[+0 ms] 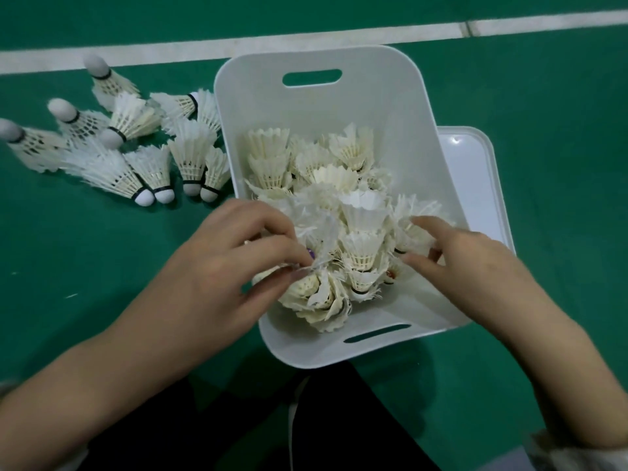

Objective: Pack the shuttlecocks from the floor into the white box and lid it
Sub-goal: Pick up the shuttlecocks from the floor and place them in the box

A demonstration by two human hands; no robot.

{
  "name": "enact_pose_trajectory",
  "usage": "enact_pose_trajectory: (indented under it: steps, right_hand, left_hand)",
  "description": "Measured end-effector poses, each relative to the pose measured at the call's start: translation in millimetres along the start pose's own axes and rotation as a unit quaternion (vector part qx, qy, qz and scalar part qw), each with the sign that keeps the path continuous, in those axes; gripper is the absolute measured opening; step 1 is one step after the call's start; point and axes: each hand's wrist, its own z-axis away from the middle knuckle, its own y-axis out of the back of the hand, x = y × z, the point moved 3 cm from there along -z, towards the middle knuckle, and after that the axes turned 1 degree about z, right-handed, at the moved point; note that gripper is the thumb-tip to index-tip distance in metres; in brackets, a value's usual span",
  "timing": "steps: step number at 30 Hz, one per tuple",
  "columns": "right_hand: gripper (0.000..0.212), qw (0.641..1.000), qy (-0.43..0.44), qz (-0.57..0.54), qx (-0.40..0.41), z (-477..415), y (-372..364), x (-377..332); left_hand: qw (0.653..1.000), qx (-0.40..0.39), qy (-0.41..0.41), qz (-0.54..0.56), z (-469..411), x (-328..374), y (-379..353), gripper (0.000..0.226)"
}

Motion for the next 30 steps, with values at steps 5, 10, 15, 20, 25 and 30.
enact_pose_trajectory:
  steps: [5,10,15,20,25,30]
  right_hand:
    - [0.041,0.981,0.075,-0.132,0.118,31,46,-6]
    - [0.043,0.909,0.225,-0.323,-0.135,41,24,-50]
    - [0.017,0.926,0.252,-0.275,-0.054,32,11,-53]
    - [0.007,0.958,0.188,-0.207,-0.065,26,20,-27]
    - [0.021,0.976,0.144,-0.071,-0.149,20,-12,-21]
    - [0.025,0.968,0.153,-0.045,-0.192,9,-41,-32]
  left_hand:
    - [0.999,-0.021,-0.023,0.025,1,3,-9,0.02]
    - [0.997,-0.028,-0.057,0.042,3,11,-16,0.019]
    - [0.995,-0.051,-0.058,0.064,6,13,-19,0.021]
    - [0.998,-0.04,0.004,0.045,3,0,-2,0.023]
    - [0.993,0.024,0.112,0.022,11,-36,25,0.024]
    - [0.979,0.051,0.199,0.003,26,-72,35,0.029]
